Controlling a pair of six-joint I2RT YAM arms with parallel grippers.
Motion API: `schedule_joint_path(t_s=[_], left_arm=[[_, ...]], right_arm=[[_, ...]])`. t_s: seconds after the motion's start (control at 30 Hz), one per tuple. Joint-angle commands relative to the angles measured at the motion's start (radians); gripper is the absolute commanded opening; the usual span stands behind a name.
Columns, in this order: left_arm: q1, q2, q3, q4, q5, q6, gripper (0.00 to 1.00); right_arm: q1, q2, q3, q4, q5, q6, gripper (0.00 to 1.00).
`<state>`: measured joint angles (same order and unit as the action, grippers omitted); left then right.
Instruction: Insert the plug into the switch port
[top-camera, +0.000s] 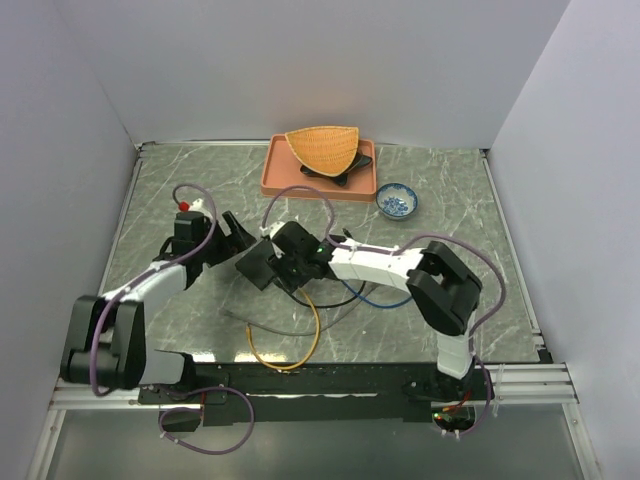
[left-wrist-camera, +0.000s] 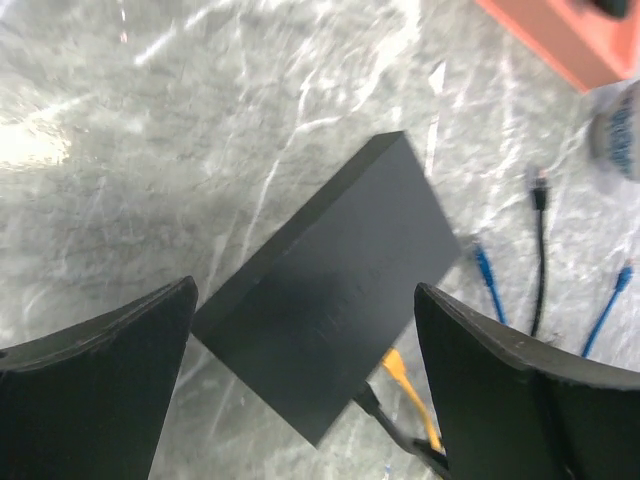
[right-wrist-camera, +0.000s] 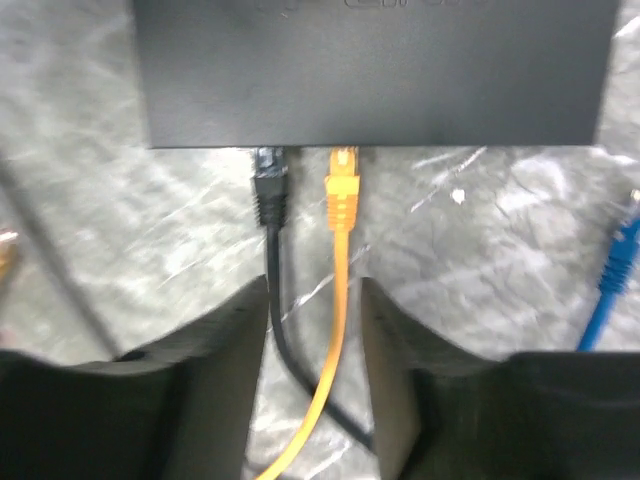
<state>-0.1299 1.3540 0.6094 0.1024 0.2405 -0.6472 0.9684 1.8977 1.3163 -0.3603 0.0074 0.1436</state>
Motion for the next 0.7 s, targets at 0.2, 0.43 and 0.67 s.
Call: schedule_joint_path(t_s=[0.2,0.43,0.67], left_arm=[[-0.002,-0.335,0.026,-0.177,-0.076,0.003,0.96],[-0.002,-0.564,0.071,-0.256,-0.072,-0.02,0.96],[-0.002,-0.685,0.2,-0.4,-0.052,-0.025,0.96]], right_arm=[[0.007,-0.305,-0.109,0.018,0.045,0.005,0.82],[0.006,-0.495,-0.265,0.121,0.132,0.005,0.94],[-0.016,-0.591,-0.36,0.144,0.221,0.005,0.99]])
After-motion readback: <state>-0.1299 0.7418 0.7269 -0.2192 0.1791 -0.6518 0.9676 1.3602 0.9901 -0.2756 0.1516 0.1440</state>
